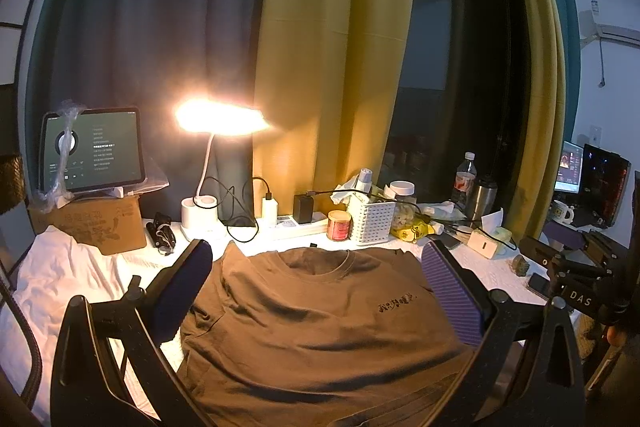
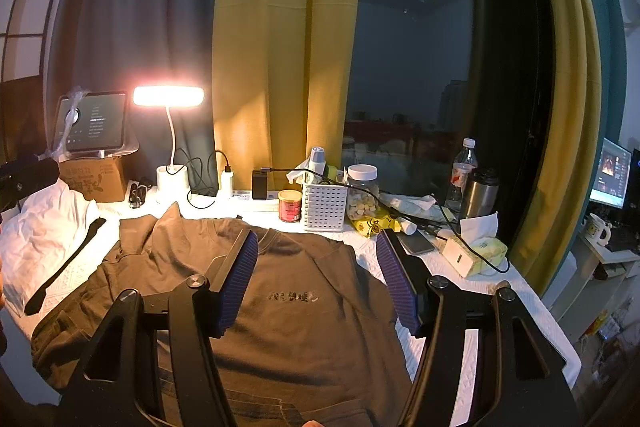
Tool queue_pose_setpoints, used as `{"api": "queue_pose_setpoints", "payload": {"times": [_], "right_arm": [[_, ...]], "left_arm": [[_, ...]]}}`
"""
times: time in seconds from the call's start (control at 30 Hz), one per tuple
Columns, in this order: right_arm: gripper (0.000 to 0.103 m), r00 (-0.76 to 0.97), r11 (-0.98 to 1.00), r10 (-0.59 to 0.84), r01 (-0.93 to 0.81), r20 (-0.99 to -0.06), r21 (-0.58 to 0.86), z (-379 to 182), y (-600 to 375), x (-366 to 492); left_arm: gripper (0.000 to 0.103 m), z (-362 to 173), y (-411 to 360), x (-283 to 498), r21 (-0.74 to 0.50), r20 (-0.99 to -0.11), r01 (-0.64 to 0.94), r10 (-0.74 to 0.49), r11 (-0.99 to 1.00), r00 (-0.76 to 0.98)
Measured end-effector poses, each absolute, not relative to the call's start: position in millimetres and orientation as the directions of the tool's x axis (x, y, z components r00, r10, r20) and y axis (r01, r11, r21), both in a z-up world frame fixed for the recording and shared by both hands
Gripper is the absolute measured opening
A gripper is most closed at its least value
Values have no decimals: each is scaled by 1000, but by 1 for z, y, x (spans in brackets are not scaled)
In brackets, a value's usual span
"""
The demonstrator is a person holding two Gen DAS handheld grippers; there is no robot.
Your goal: Fold small clothes
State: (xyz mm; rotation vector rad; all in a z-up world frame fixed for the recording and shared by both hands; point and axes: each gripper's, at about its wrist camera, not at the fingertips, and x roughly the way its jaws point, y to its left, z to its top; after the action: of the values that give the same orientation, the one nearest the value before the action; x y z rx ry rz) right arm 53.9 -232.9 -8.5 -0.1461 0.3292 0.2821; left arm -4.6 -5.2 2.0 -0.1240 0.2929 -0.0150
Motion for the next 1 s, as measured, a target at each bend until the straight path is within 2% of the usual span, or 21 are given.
{"api": "queue_pose_setpoints", "payload": {"times": [1.0], "right_arm": [[65, 906, 950, 249, -298, -342, -97, -5, -237, 57]], "left_arm": [[102, 1, 1, -3, -126, -283, 0, -36, 992, 958]]}}
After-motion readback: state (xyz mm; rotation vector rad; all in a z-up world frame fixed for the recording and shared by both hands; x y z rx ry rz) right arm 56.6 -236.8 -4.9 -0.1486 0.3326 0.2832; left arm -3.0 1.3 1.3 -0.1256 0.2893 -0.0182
